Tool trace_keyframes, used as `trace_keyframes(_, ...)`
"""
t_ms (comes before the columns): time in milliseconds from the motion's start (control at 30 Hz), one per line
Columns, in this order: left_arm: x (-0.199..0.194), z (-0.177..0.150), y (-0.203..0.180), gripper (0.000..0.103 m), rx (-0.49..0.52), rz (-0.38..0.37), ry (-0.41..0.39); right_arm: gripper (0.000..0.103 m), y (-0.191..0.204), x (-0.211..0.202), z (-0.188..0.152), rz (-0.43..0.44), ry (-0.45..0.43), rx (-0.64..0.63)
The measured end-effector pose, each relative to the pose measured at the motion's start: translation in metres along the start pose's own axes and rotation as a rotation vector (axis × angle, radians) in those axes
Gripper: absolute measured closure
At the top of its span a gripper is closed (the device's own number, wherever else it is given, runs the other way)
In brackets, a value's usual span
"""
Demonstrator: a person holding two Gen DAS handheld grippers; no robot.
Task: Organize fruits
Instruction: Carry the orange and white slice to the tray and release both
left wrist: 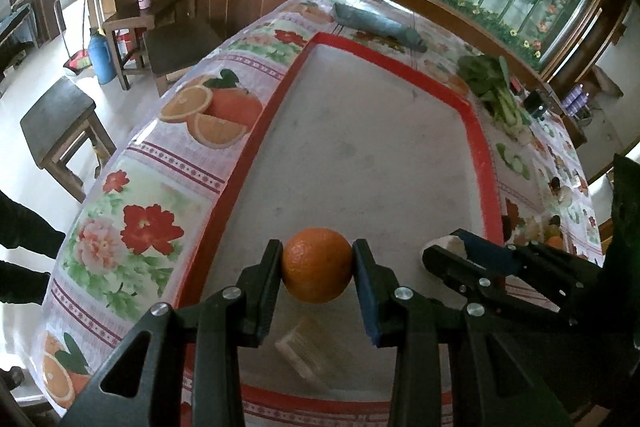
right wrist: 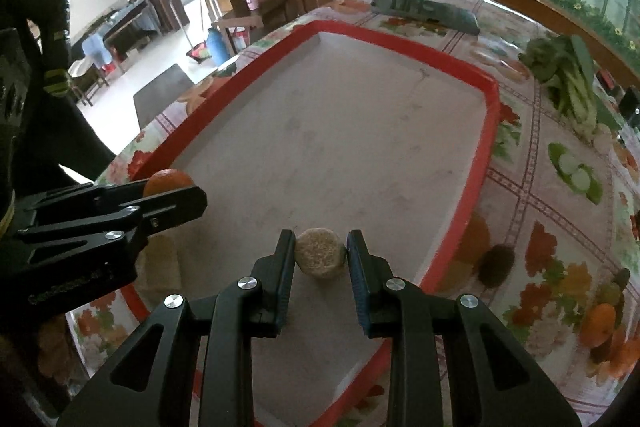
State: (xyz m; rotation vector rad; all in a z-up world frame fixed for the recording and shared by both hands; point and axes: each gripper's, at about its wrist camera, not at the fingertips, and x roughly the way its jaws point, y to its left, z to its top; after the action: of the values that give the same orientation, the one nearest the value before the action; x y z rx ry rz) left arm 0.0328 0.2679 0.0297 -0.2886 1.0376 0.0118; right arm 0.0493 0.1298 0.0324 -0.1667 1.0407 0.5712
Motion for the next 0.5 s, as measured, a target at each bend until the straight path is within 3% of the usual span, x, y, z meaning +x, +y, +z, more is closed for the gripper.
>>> trace_keyframes(300, 0.0093, -0.0016, 0.0013, 0.063, -0.018, 0.026, 0.014, 0.075, 0.0025, 0.0011, -0.0024, -0.014, 0.011, -0.010)
trace_keyframes(367, 0.0085, -0.0026, 0.0006, 0.056, -0.022, 0.032, 0.011, 0.071, 0.0017, -0.0004, -0.0045, -0.022, 0.010, -0.003)
trace_keyframes(433, 0.0060, -0.0042, -0.0001, 0.042, -0.030, 0.050, 0.001, 0.070, 0.0026, -0.0022, -0.0059, -0.025, 0.007, -0.002)
trace_keyframes(500, 0.0020, -0.0059, 0.0000, 0.039, -0.040, 0.056, -0.016, 0.070, 0.0039, -0.0048, -0.0077, -0.030, 0.003, -0.004)
